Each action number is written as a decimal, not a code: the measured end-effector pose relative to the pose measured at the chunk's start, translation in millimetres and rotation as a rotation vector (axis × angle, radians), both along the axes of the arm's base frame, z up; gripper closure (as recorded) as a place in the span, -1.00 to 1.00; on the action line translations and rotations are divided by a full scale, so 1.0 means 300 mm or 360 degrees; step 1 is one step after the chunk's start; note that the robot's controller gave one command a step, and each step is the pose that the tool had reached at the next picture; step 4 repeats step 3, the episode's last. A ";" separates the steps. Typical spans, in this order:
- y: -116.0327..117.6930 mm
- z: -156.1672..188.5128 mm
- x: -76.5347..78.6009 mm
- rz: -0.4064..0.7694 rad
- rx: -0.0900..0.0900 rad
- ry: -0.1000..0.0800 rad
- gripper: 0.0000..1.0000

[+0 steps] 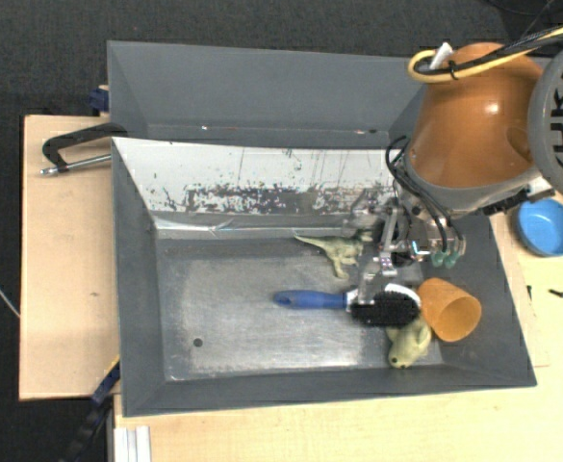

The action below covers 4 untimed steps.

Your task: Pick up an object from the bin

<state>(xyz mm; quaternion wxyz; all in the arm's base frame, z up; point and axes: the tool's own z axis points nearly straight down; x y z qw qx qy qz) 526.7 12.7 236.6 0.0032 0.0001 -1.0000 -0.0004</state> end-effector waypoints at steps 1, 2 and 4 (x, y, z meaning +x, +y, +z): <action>-0.099 -0.547 -0.007 0.1061 -0.0003 -0.0035 -1.00; -0.094 -0.544 -0.009 0.1064 0.0000 -0.0031 1.00; -0.137 0.016 0.030 0.1064 -0.0005 -0.0031 1.00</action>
Offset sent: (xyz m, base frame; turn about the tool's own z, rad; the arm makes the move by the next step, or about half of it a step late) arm -0.0067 -0.0300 -0.1666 -0.6703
